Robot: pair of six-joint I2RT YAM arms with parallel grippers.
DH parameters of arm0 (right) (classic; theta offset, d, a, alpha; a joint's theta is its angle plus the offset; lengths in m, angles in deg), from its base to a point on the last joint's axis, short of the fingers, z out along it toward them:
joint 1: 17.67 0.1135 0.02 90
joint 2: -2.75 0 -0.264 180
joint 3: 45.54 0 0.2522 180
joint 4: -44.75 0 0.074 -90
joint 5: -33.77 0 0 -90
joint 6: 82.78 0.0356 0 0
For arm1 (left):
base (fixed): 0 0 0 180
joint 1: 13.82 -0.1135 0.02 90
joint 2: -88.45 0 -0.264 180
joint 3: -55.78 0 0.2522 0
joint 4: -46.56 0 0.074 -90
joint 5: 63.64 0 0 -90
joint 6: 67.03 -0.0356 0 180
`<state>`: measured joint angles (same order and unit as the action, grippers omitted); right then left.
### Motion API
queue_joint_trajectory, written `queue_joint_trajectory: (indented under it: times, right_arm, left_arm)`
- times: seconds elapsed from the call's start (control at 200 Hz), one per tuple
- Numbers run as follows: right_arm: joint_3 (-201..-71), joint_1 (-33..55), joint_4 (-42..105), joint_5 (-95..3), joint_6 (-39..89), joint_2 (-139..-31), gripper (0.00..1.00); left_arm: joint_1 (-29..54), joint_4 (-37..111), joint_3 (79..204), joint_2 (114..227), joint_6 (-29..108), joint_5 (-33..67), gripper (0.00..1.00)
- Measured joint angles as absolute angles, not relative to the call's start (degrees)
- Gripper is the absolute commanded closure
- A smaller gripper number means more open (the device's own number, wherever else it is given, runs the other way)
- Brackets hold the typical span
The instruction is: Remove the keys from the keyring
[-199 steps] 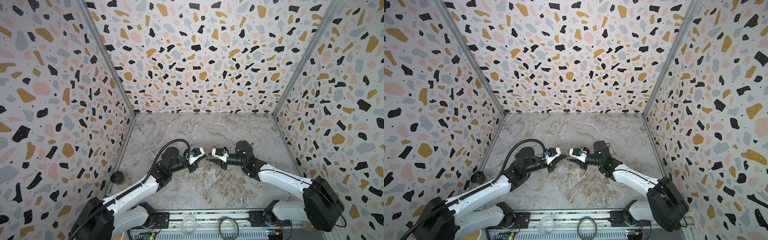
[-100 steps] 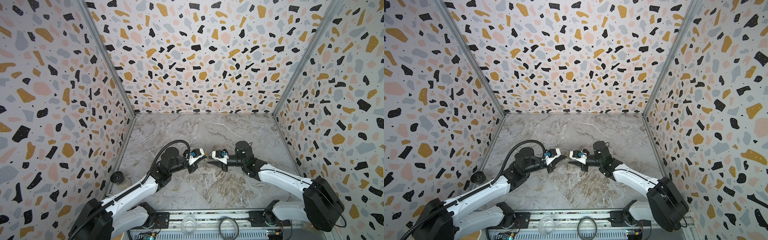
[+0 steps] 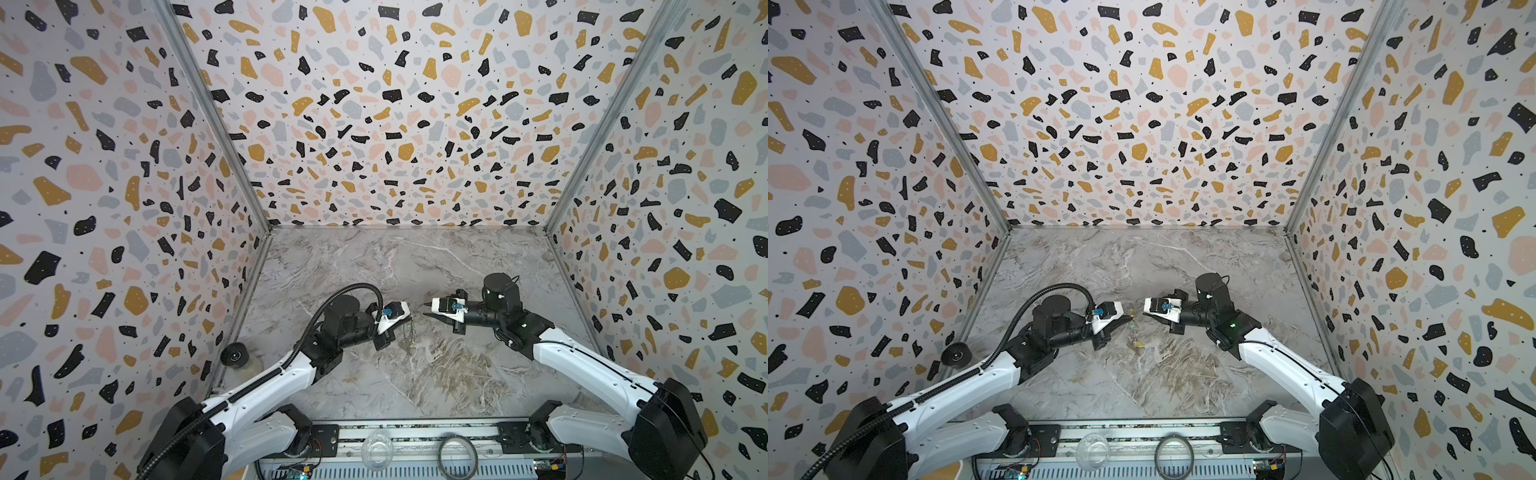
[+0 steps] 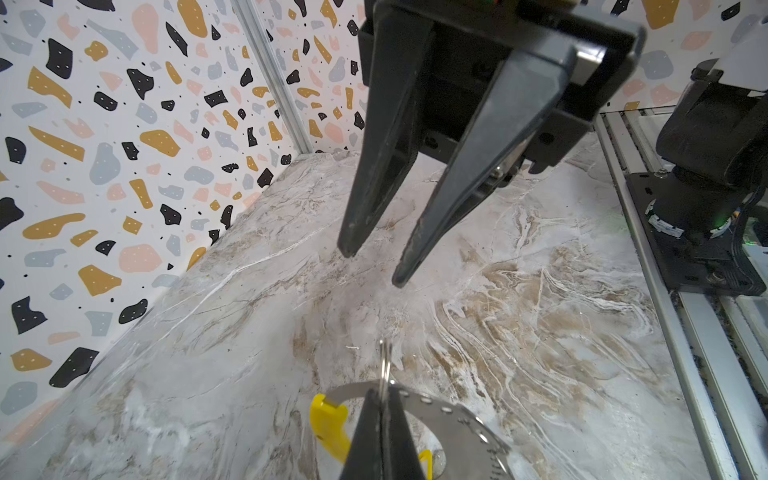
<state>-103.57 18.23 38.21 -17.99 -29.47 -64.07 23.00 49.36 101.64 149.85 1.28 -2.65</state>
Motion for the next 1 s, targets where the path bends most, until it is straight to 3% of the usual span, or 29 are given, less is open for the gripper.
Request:
queue_joint_trajectory:
  times: [0.776,1.001]
  right_arm:
    - [-104.8,21.0,37.0,-16.9,-30.8,-68.0,0.81]
    - [-105.6,21.4,37.5,-16.8,-30.9,-69.2,0.89]
  left_arm:
    - [23.6,46.8,103.2,150.6,-0.3,-2.0,1.0]
    - [23.9,46.8,103.5,151.2,-0.4,-2.1,1.0]
